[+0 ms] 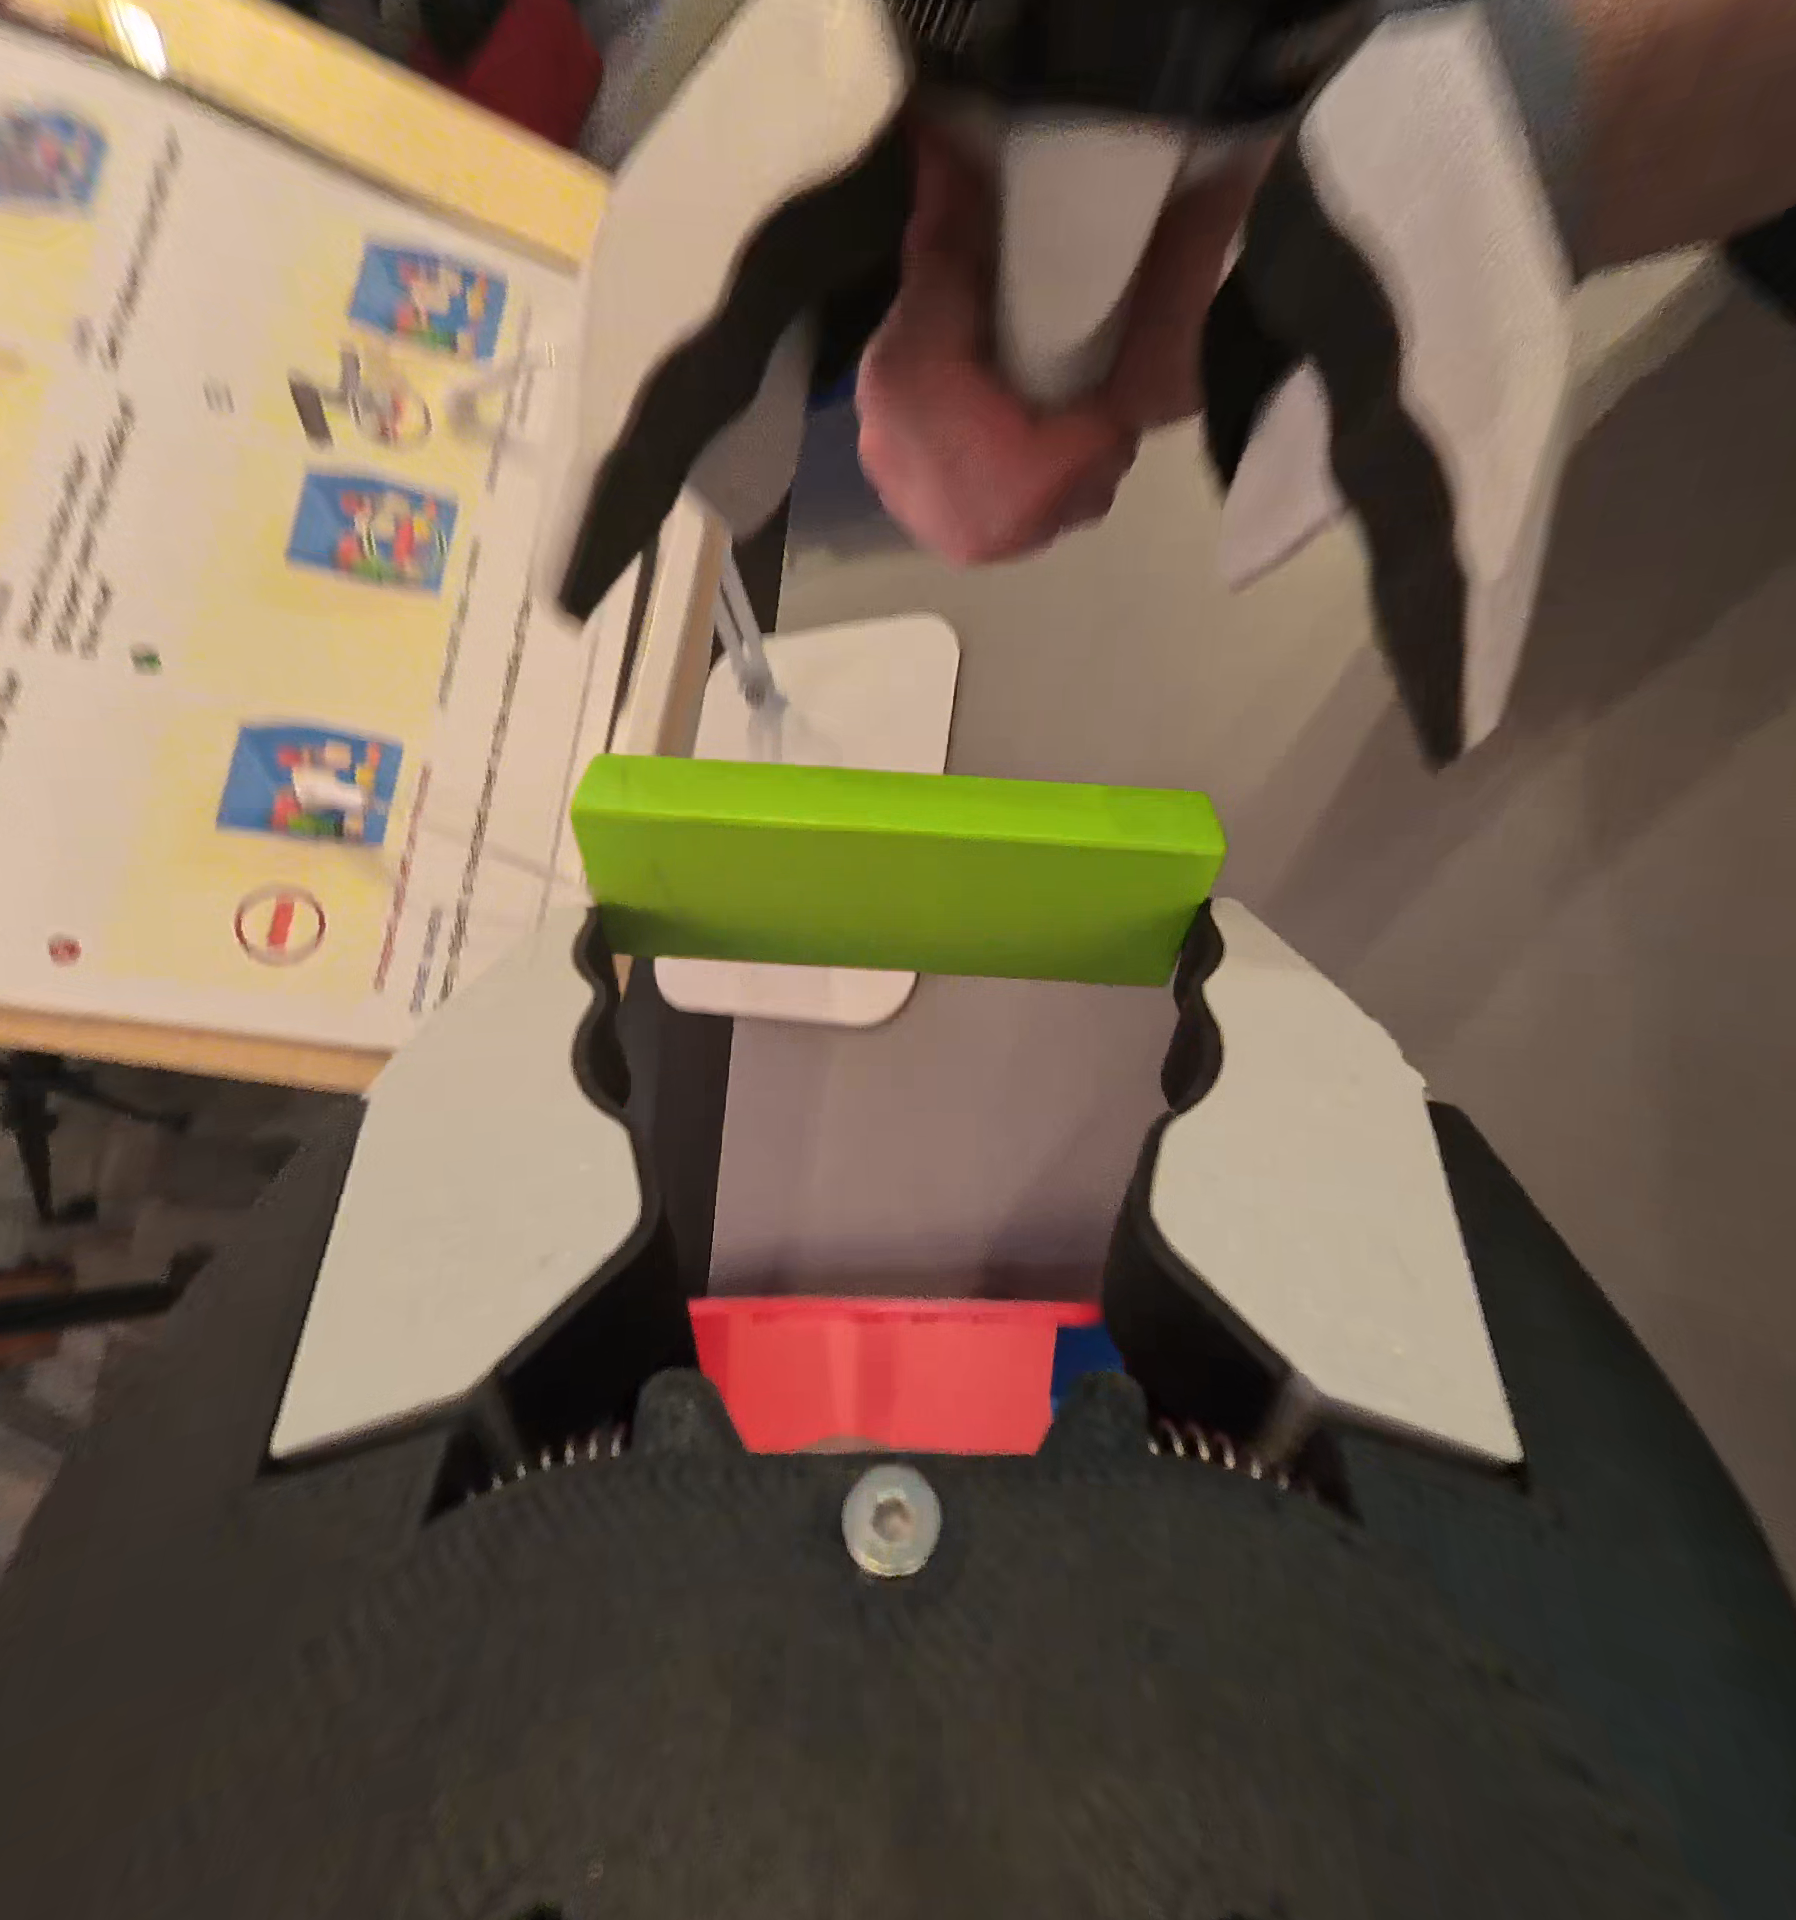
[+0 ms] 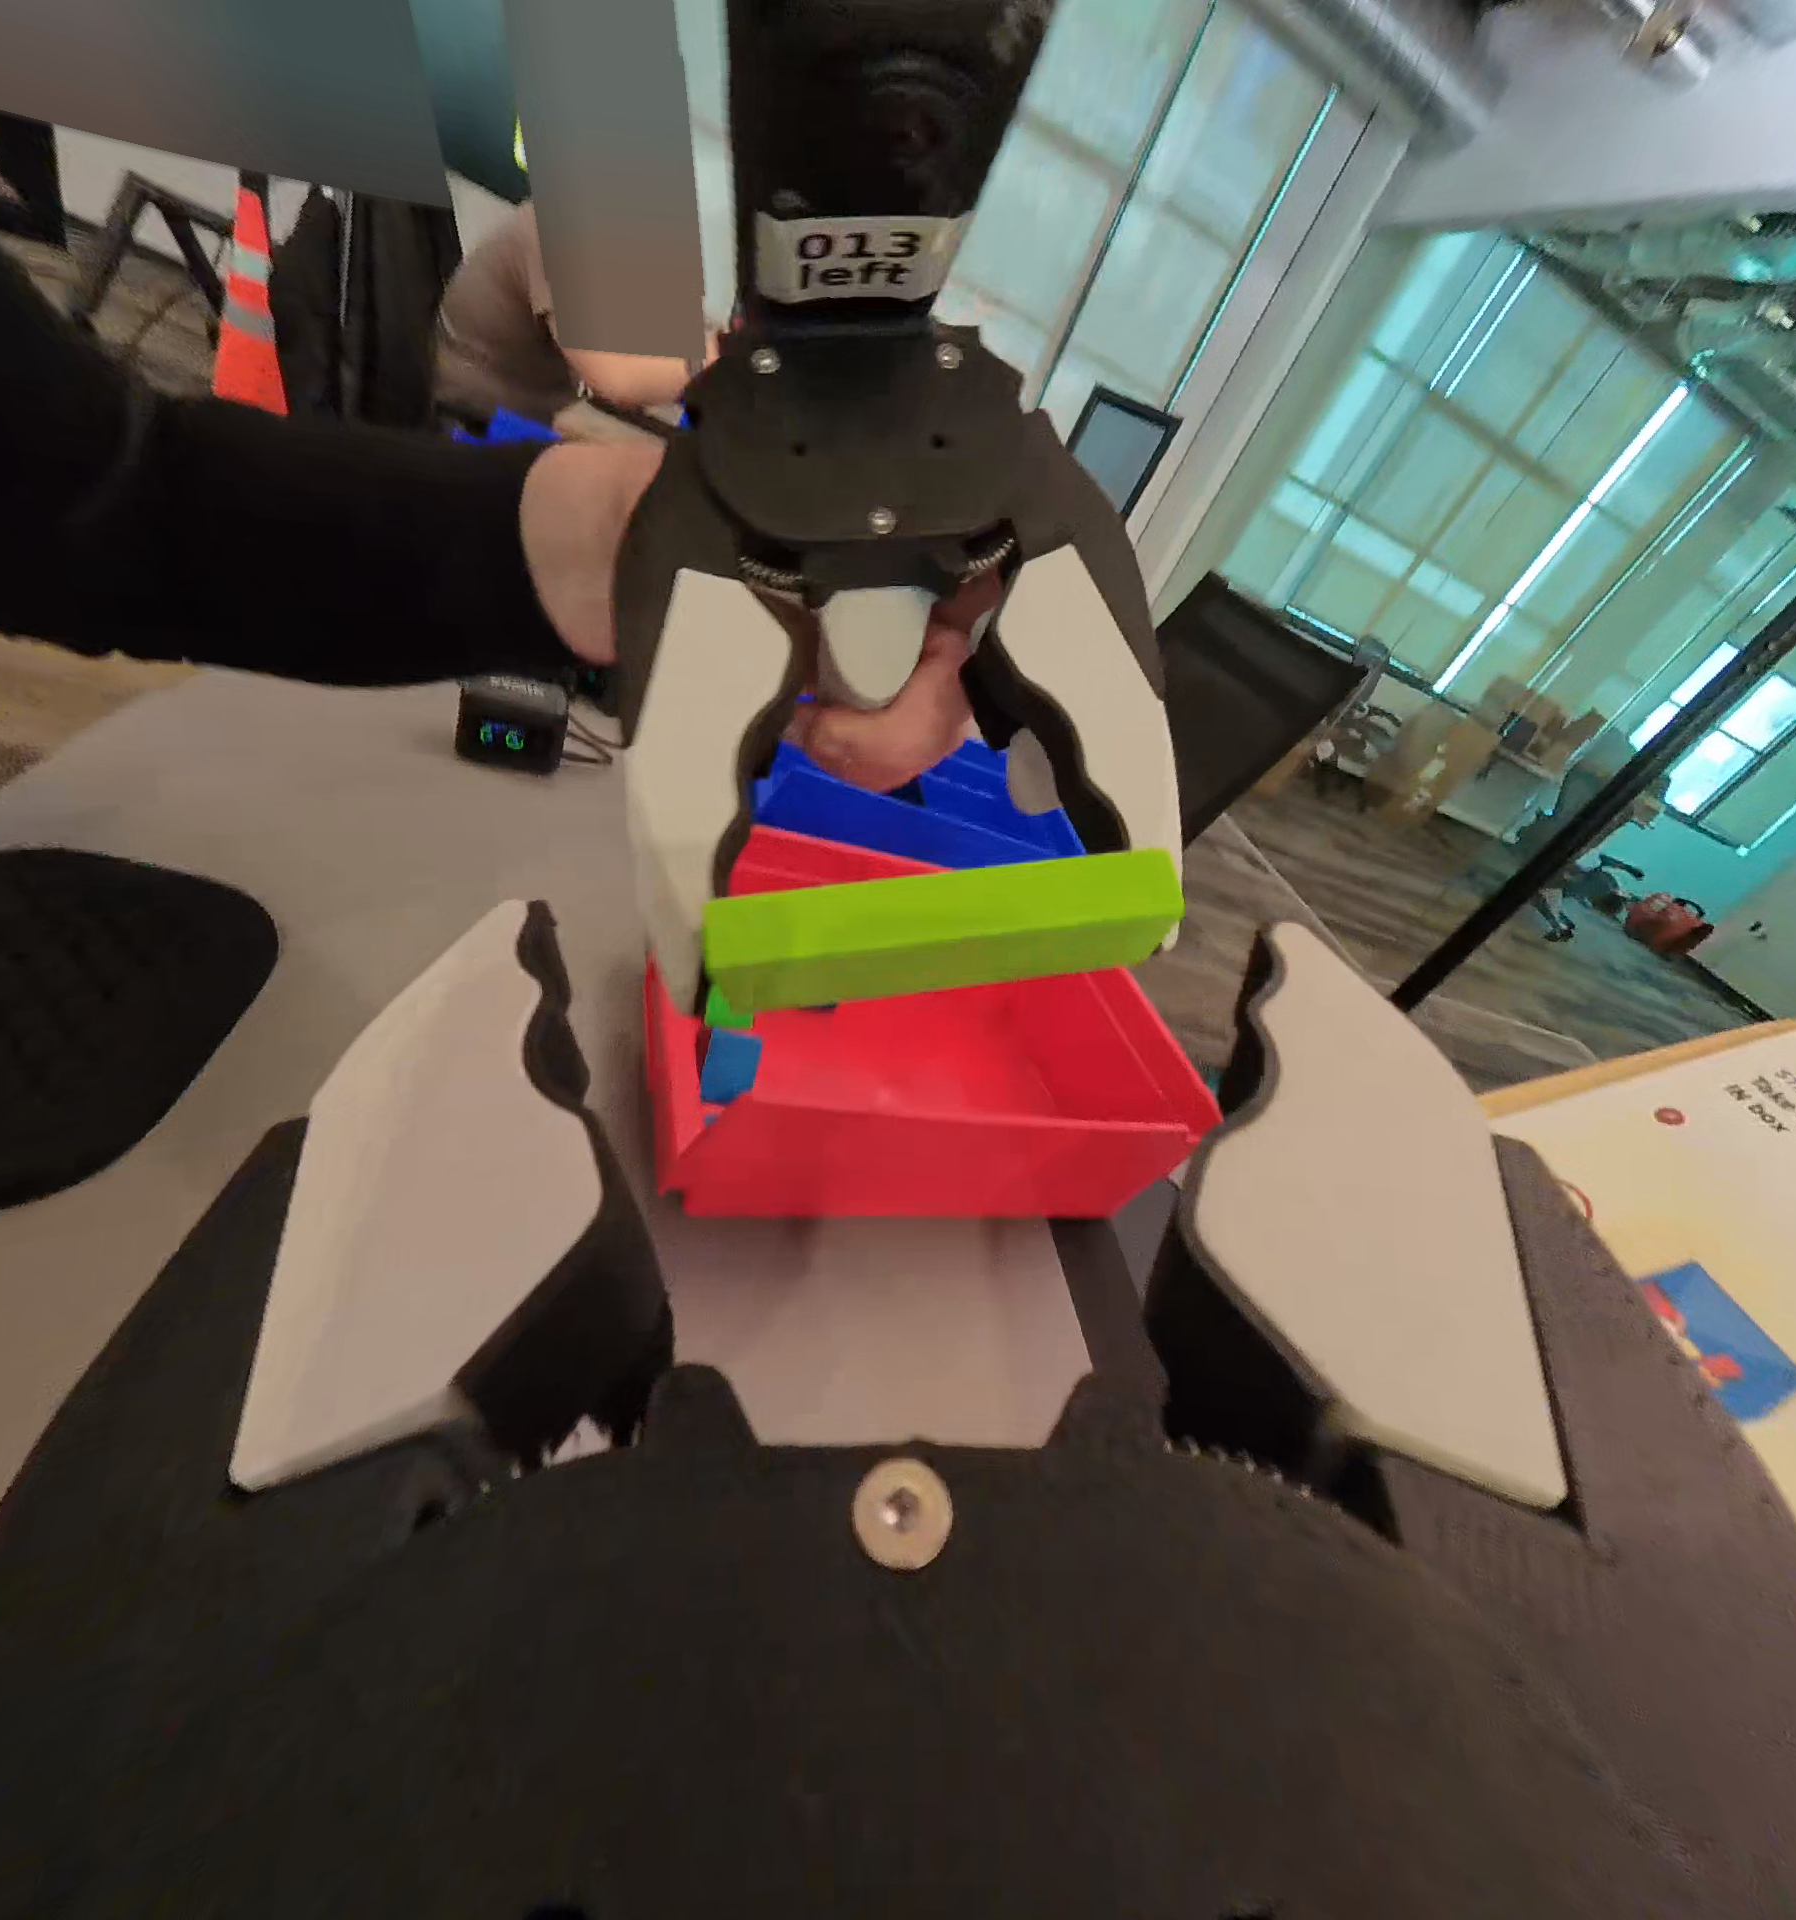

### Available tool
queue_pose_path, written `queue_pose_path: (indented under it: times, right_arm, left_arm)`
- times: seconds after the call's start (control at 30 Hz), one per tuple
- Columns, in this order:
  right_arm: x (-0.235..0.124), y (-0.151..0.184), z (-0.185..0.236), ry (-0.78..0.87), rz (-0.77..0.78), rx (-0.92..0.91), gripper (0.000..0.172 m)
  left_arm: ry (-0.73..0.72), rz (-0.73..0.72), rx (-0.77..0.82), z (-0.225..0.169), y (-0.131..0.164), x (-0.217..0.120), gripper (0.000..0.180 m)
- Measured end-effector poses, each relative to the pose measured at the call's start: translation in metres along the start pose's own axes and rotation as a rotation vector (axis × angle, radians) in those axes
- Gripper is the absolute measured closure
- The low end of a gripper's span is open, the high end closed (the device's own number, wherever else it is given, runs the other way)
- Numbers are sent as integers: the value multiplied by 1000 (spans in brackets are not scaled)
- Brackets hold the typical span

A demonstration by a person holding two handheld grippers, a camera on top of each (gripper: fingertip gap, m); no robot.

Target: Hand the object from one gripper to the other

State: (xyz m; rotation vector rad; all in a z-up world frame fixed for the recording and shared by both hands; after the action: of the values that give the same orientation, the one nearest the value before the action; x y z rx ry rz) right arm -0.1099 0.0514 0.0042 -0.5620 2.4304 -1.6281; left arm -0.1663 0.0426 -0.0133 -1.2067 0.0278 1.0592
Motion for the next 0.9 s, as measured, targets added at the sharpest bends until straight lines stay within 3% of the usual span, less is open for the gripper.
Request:
queue_pose_path:
  times: [0.2, 0.3, 0.9]
  right_arm:
    - [-8, 1, -3, -8, -78, 21, 58]
    - [-15, 2, 1, -16, -99, 10, 70]
    - [-39, -6, 3, -5, -141, -61, 71]
  left_arm:
    - [34, -105, 15, -11, -28, 14, 78]
    - [44, -122, 15, -11, -31, 20, 78]
    - [115, -178, 38, -18, -49, 39, 79]
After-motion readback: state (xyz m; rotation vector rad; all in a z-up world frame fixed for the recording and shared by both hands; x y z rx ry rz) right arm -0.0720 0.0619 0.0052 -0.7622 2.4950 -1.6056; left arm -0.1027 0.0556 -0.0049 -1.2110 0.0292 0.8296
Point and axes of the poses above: each gripper's, where its closed fingertips meet, x out along the fingers, y out of its underside, z = x × y across the jaws, the point moved 3 cm from there along -x, back along the fingers, and after that the axes turned 7 degrees about -z, right-handed, at the moved point
